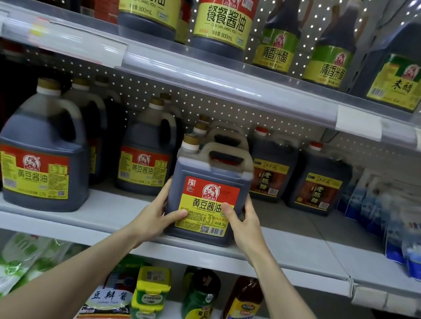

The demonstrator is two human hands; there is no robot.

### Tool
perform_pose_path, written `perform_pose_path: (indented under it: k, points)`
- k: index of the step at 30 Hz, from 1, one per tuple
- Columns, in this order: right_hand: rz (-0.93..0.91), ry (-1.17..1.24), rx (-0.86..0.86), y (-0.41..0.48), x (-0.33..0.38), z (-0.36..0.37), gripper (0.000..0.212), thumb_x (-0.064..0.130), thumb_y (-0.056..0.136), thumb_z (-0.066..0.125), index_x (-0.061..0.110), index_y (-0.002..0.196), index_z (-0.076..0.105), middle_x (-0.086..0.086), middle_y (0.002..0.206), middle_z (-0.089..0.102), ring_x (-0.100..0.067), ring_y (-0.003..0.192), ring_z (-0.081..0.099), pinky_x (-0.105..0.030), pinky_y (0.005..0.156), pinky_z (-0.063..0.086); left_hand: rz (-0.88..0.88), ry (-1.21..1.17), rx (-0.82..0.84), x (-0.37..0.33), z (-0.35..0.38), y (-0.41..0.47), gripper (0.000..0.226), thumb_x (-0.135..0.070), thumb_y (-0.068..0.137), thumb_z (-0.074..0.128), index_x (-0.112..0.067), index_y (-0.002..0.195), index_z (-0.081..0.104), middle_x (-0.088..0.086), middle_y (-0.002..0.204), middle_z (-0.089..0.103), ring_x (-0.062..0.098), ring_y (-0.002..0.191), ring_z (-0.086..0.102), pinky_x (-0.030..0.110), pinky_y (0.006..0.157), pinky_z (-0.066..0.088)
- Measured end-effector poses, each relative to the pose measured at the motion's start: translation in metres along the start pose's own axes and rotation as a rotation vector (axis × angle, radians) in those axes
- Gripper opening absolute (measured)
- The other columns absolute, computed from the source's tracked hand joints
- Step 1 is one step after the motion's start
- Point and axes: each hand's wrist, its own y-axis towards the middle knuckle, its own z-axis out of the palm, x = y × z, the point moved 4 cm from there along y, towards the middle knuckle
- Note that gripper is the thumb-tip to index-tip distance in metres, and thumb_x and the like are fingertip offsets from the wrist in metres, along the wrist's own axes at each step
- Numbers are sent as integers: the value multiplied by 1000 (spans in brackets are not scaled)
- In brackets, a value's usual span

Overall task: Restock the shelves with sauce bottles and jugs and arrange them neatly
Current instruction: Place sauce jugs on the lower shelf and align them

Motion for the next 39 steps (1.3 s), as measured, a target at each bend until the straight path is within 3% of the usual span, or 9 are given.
perform_pose_path:
  k: [3, 10, 14, 18, 23, 26, 31, 36, 39]
  points:
    - [-16, -10, -1, 0, 1, -1, 58, 29, 95, 58, 32, 146, 31, 15, 115, 57, 6, 94, 55, -7, 66, 50, 6, 22, -8, 1, 1, 0, 79, -22, 91, 60, -37, 151, 12, -5, 138, 50, 11, 122, 53, 27, 97, 49]
    - [-26, -24, -11, 10, -2, -5, 60, 31, 95, 57, 31, 148, 30, 13, 120, 56, -2, 107, 54, -10, 73, 49, 1, 77, -19, 3, 2, 9, 82, -25, 91, 61, -33, 153, 7, -5, 142, 47, 12, 125, 50, 30, 101, 47]
    - [-16, -21, -14, 13, -6, -6, 62, 33, 94, 58, 32, 148, 29, 10, 126, 57, -13, 120, 54, -28, 92, 50, -11, 85, -23, 3, 5, 9, 80, -24, 92, 60, -32, 153, 7, -4, 141, 47, 12, 124, 51, 29, 100, 47]
    - [-20, -28, -2, 13, -9, -5, 64, 33, 94, 59, 31, 150, 27, 7, 133, 54, -9, 120, 51, -27, 93, 49, -11, 75, -8, 3, 5, 9, 82, -22, 92, 60, -33, 153, 5, -4, 142, 46, 12, 126, 50, 33, 104, 45]
    - [-2, -62, 16, 3, -28, -3, 67, 33, 93, 61, 32, 150, 26, 12, 134, 53, -11, 126, 48, -33, 107, 42, -19, 129, 46, 15, 6, -2, 82, -16, 93, 59, -34, 153, 5, -6, 144, 45, 5, 126, 47, 27, 106, 40]
    - [4, -94, 15, -1, -40, -2, 66, 31, 93, 61, 30, 150, 27, 14, 131, 53, -10, 127, 45, -28, 105, 38, -30, 112, 50, 16, 7, -1, 81, -14, 94, 58, -35, 152, 5, -7, 142, 45, 3, 124, 48, 28, 105, 41]
    - [-3, -111, 13, 3, -42, 0, 64, 29, 94, 61, 30, 149, 28, 15, 125, 54, -9, 122, 47, -30, 106, 39, -24, 105, 45, 17, 5, 4, 81, -14, 94, 57, -36, 152, 4, -8, 142, 44, 4, 125, 46, 27, 106, 40]
    - [-2, -133, -1, 2, -43, -3, 62, 30, 95, 59, 32, 148, 27, 15, 126, 52, -6, 120, 43, -31, 107, 37, -23, 118, 36, 17, 9, 3, 81, -14, 95, 56, -37, 152, 4, -8, 140, 44, 7, 125, 45, 36, 108, 41]
    - [2, -146, -11, 2, -43, -2, 63, 32, 95, 58, 32, 149, 27, 16, 126, 51, -5, 120, 42, -33, 108, 36, -32, 119, 43, 17, 9, 4, 79, -14, 95, 56, -38, 151, 5, -9, 139, 44, 7, 124, 45, 32, 107, 40]
